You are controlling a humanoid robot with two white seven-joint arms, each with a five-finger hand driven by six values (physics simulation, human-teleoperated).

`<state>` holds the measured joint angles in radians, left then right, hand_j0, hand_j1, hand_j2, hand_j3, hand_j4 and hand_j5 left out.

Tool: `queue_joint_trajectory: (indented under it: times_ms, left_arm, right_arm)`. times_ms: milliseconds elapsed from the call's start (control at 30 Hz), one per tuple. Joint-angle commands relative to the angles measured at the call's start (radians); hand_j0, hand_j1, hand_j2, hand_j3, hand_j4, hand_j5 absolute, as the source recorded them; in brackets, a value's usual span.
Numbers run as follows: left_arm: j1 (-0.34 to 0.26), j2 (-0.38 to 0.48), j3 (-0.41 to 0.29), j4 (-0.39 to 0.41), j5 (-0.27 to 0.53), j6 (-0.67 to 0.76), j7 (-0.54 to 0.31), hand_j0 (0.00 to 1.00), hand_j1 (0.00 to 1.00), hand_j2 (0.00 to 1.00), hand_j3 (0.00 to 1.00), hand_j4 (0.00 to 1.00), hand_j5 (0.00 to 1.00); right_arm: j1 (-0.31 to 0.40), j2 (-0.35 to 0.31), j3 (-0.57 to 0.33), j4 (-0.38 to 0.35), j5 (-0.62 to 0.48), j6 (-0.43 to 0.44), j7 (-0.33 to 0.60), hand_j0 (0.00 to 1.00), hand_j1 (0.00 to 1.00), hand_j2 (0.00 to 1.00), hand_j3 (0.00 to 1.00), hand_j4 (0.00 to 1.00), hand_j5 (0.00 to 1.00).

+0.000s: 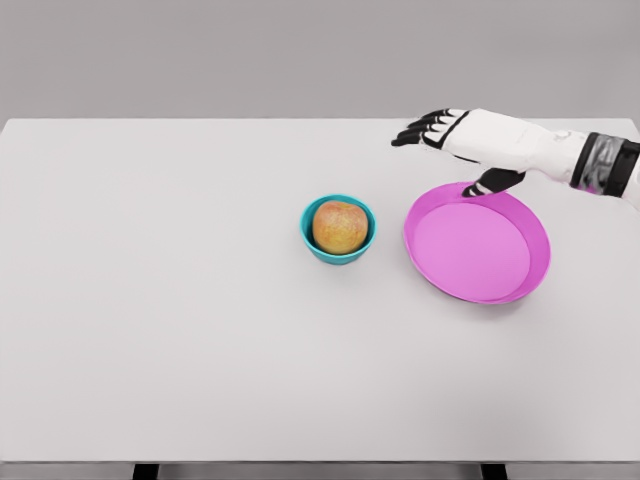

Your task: Put the apple from the pink plate into the blue bowl with your right arm

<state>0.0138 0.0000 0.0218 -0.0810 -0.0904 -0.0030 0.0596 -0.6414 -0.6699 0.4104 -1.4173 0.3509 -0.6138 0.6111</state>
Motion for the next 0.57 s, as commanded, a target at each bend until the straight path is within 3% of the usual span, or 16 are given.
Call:
queue_joint_trajectory:
  times_ms: [0,67,133,200,300,533]
  left_arm:
    - [0.000,0.000,0.000,0.000,0.000,0.000,0.000,1.00,1.00,1.00,1.00,1.00,1.00]
    - [0.000,0.000,0.000,0.000,0.000,0.000,-0.001,1.00,1.00,1.00,1.00,1.00,1.00]
    - [0.000,0.000,0.000,0.000,0.000,0.000,0.000,1.00,1.00,1.00,1.00,1.00,1.00]
    - [0.000,0.000,0.000,0.000,0.000,0.000,0.000,1.00,1.00,1.00,1.00,1.00,1.00]
    - [0.000,0.000,0.000,0.000,0.000,0.000,0.000,1.00,1.00,1.00,1.00,1.00,1.00]
    - [0.000,0.000,-0.003,0.000,-0.011,-0.003,0.000,1.00,1.00,1.00,1.00,1.00,1.00]
  right_arm:
    - [0.000,-0.079,-0.125,-0.008,-0.035,0.003,0.000,1.00,1.00,1.00,1.00,1.00,1.00]
    - [0.078,-0.143,-0.200,-0.008,-0.041,0.003,0.000,1.00,1.00,1.00,1.00,1.00,1.00]
    - [0.118,-0.140,-0.248,-0.009,-0.058,0.003,0.000,1.00,1.00,1.00,1.00,1.00,1.00]
    - [0.196,-0.039,-0.378,-0.015,-0.078,0.003,0.000,1.00,1.00,1.00,1.00,1.00,1.00]
    - [0.238,-0.008,-0.387,-0.003,-0.070,0.003,0.000,1.00,1.00,1.00,1.00,1.00,1.00]
    - [0.241,0.026,-0.383,-0.009,-0.066,0.003,0.000,1.00,1.00,1.00,1.00,1.00,1.00]
